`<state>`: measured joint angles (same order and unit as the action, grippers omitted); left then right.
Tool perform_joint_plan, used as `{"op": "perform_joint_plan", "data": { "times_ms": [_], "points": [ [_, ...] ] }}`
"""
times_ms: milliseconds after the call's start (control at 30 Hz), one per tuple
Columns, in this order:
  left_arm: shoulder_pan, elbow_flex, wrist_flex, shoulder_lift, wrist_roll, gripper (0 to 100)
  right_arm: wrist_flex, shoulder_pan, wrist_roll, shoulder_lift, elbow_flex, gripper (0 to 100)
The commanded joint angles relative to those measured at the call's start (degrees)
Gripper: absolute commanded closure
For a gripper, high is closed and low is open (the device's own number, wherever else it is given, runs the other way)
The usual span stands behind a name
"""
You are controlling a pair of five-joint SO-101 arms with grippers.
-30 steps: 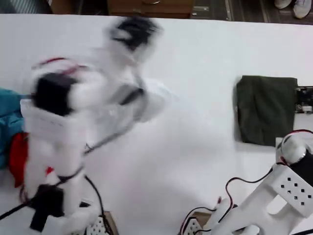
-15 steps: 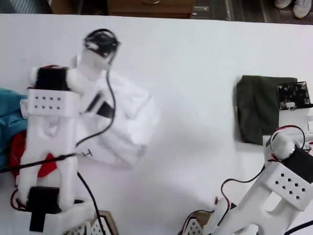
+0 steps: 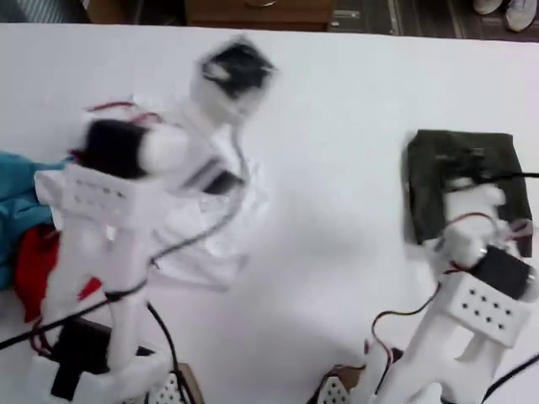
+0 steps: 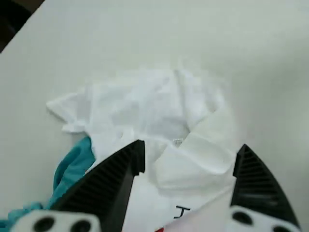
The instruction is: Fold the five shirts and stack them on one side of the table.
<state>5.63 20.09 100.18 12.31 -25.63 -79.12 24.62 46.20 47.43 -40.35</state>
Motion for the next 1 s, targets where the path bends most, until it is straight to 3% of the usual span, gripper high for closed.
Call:
{"op": "perform_joint_plan", "data": {
  "times_ms": [0, 100, 233, 367, 433, 600, 800, 967],
  "points": [
    [-17.85, 2.42, 0.7, 0.09, -0.53, 69, 0.84, -9.71, 2.81, 1.54, -0.18, 93.3],
    [-31.56, -1.63, -2.99, 0.0, -0.53, 69, 2.51, -18.77, 2.73, 1.54, -0.09, 93.3],
    [-43.96, -16.57, -12.22, 0.0, -0.62, 69, 7.69, -30.37, 2.37, 1.01, -0.09, 93.3],
    [-52.13, -34.15, -26.2, 0.0, -7.21, 69, 12.62, -39.16, -8.26, 0.84, 0.0, 93.3],
    [-54.77, -40.84, -29.1, 0.09, -10.99, 69, 14.11, -43.74, -11.78, -0.57, 0.09, 93.3],
    [-56.79, -50.33, -30.77, 0.09, -17.93, 69, 15.69, -51.91, -12.22, -10.77, 6.24, 93.3],
    [-57.41, -57.71, -40.62, 0.09, -22.86, 69, 10.59, -54.81, -17.23, -22.64, 18.99, 93.3],
    [-63.12, -59.56, -49.32, 0.0, -30.07, 69, 9.98, -54.46, -17.41, -26.51, 22.15, 93.3]
  ]
}}
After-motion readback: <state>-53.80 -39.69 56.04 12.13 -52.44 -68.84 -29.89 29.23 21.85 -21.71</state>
